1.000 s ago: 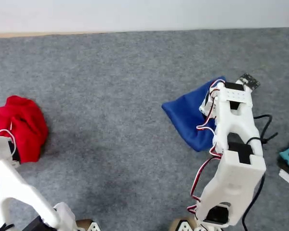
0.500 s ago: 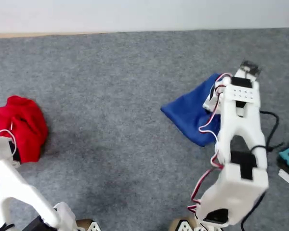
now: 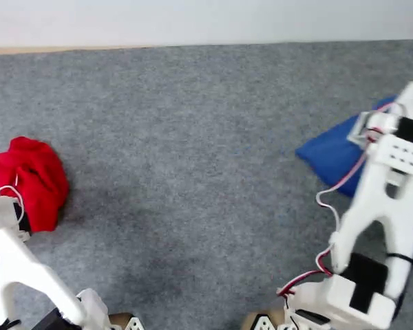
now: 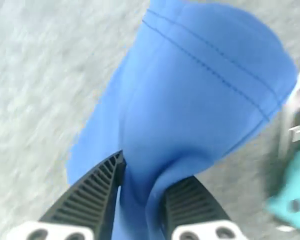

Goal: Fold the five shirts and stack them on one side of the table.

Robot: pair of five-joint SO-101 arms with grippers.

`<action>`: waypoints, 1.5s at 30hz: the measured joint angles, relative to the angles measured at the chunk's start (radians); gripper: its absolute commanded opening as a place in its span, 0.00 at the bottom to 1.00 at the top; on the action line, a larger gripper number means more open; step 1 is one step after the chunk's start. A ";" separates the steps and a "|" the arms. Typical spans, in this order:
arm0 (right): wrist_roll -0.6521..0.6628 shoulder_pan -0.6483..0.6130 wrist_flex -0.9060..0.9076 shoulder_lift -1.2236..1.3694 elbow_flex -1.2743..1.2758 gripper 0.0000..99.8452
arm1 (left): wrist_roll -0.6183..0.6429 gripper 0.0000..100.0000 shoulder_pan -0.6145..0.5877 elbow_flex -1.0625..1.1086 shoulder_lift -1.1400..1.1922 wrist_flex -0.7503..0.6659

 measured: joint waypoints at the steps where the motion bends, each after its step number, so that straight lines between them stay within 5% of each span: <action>1: 0.014 0.026 -0.015 -0.002 0.000 0.01 | 0.000 0.04 0.000 0.000 0.000 0.000; 14: 0.180 0.279 -0.166 -0.002 0.000 0.01 | 0.000 0.04 0.000 0.000 0.000 0.000; 45: 0.480 0.836 -0.083 0.196 0.083 0.01 | 0.000 0.04 0.000 0.000 0.000 0.000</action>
